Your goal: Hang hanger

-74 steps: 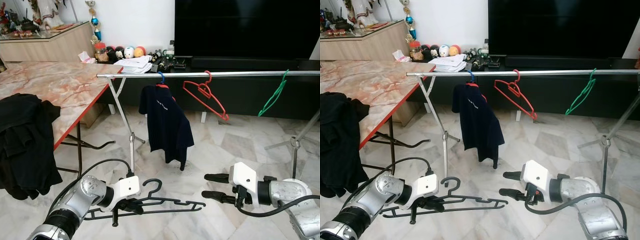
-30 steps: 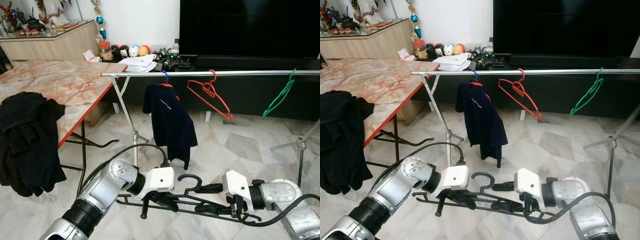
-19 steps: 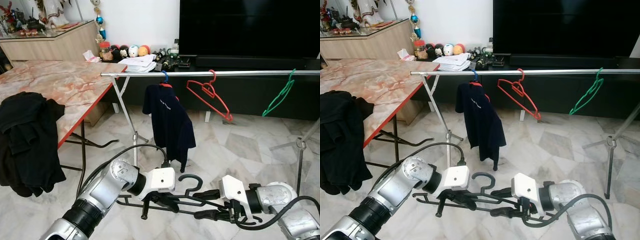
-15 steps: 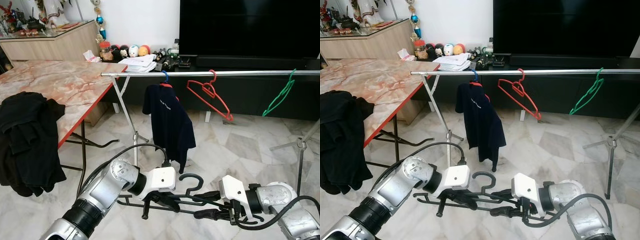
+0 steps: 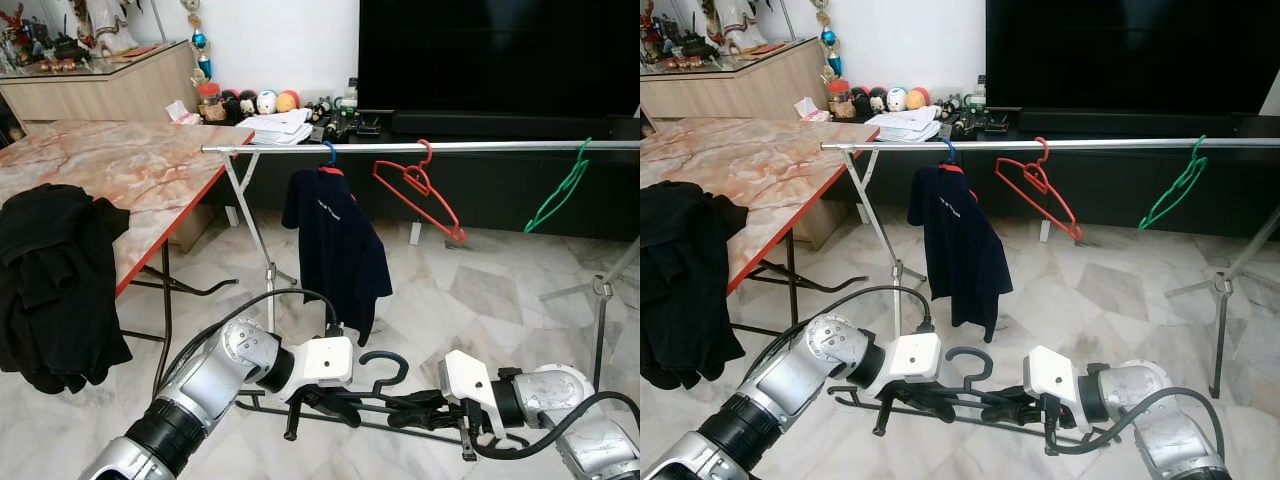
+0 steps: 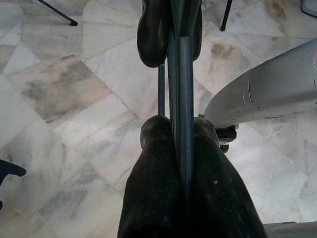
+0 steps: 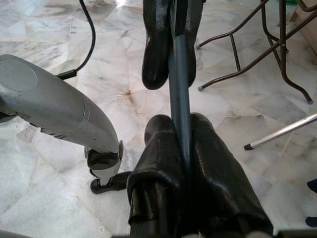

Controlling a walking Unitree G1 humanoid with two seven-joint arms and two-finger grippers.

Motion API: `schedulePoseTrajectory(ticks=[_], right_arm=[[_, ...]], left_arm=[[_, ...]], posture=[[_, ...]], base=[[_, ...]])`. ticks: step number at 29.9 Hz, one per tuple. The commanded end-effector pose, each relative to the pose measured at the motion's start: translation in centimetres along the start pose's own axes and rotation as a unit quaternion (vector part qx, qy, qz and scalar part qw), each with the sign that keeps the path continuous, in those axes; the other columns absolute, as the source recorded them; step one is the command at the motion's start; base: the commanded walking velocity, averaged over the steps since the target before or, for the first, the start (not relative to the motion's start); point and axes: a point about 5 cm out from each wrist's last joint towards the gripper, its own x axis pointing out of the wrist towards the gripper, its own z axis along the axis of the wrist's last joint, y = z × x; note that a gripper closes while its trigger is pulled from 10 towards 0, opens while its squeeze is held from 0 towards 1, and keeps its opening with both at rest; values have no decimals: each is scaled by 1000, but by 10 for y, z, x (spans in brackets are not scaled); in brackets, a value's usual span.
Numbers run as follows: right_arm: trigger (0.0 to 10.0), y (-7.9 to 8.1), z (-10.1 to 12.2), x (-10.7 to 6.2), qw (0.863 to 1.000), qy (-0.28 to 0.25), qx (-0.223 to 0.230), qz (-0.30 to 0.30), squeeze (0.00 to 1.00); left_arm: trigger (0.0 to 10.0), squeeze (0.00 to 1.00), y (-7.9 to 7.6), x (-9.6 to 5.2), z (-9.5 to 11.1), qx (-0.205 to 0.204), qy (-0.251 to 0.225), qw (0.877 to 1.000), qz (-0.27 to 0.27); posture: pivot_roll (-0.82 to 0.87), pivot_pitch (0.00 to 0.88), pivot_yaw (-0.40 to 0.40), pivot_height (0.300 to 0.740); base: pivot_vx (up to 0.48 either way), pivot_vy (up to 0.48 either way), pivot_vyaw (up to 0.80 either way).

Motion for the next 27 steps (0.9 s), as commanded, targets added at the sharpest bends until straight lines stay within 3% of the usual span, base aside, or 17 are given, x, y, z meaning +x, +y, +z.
schedulePoseTrajectory(ticks=[1,10,11,17,20,23,27], right_arm=[[0,2,-1,5,1000,-2,4,8,0],[0,6,-6,6,1000,5,11,12,0],[0,7,-8,7,1000,8,14,12,0],[0,12,-21,9,999,36,27,11,0],[0,21,-40,11,997,63,51,14,0],[0,25,-44,12,996,68,56,16,0],[0,22,-53,11,994,67,75,-34,0]], left_arm=[[10000,0,3,-3,4,16,3,1000,11],[10000,0,2,-3,4,15,-7,1000,7],[10000,1000,2,-3,5,7,-17,1000,2],[10000,1000,1,-7,6,1,-24,1000,-6],[10000,1000,-10,-16,0,-7,-13,999,-51],[10000,1000,-11,-18,-3,-11,-9,998,-54],[10000,1000,-11,-27,-17,-21,25,999,-41]], posture=[[-67,0,98,740],[-68,0,98,740],[-69,0,98,740],[-65,0,96,740],[-63,0,99,740],[-59,0,101,740],[-58,0,100,740]], base=[[0,0,0],[0,0,0],[0,0,0],[0,0,0],[0,0,0],[0,0,0],[0,0,0]])
